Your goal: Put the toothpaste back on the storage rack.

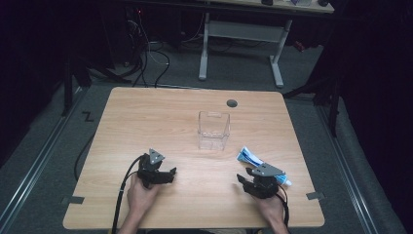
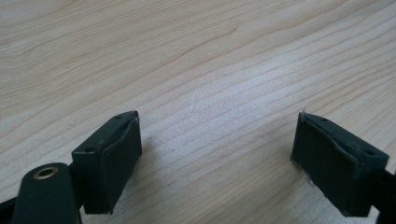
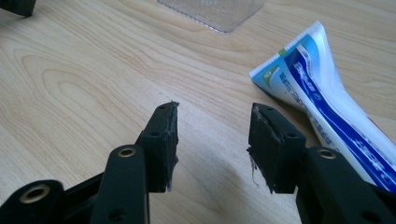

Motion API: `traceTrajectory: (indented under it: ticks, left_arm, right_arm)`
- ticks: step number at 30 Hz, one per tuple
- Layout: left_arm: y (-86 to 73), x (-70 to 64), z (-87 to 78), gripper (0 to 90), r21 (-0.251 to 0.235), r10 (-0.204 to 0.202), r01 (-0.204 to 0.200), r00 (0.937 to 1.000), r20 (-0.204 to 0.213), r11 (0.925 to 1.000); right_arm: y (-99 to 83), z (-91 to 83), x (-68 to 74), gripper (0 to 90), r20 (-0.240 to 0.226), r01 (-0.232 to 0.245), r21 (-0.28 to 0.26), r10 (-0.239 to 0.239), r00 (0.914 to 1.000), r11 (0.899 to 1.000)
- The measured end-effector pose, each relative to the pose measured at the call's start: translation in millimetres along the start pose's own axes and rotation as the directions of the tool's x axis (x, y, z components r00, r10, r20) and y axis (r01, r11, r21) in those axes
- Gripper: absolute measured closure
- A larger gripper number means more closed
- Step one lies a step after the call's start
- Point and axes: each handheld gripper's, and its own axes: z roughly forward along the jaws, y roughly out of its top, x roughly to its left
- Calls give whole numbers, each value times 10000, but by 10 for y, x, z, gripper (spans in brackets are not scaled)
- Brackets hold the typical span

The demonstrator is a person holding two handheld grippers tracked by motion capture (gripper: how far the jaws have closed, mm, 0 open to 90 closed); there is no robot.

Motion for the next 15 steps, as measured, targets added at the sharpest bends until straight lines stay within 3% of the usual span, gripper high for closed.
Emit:
traceTrajectory:
  ticks: [15]
  left_arm:
    - [0, 0, 0, 161, 0, -4, 4, 10000, -3, 10000]
  right_arm:
    - [-133, -194, -107, 526, 457, -432, -197, 441, 9980, 9989]
